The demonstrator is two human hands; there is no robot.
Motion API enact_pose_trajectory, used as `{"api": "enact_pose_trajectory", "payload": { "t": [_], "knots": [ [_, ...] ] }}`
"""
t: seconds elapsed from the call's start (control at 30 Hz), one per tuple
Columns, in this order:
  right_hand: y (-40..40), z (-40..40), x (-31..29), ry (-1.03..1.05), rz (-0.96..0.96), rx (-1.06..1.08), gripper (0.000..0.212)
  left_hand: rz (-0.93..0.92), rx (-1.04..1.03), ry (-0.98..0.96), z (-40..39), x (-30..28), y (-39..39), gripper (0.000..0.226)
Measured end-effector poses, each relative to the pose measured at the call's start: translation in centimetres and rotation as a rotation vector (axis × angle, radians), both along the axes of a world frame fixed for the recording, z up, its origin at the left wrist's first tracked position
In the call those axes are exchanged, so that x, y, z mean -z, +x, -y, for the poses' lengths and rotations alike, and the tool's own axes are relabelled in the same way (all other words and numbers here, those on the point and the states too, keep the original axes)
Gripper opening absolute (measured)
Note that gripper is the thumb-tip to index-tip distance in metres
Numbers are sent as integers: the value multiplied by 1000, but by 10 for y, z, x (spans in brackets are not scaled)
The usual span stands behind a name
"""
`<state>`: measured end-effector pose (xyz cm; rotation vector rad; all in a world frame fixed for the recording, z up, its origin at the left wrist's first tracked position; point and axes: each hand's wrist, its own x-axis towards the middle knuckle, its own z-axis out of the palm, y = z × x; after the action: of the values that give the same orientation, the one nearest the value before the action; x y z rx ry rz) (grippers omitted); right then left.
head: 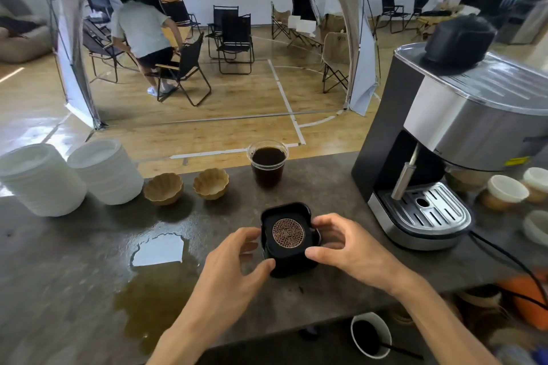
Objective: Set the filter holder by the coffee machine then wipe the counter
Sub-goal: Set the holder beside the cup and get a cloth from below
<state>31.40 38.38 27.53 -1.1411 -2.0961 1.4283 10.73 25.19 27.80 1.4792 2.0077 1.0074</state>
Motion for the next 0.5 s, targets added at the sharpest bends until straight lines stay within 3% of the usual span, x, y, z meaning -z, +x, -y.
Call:
{"api": "enact_pose_trajectory", "payload": {
  "t": [0.23, 0.33, 0.5],
  "knots": [
    [-4, 6, -8, 27, 51, 27, 57, 138, -29, -77, -1, 1, 13, 52],
    [-5, 6, -9, 35, 54, 19, 47, 123, -49, -60, -2, 0, 21, 44],
    [-5, 12, -8, 52, 20, -8, 38, 12, -73, -69, -5, -1, 28, 56]
  ]
}}
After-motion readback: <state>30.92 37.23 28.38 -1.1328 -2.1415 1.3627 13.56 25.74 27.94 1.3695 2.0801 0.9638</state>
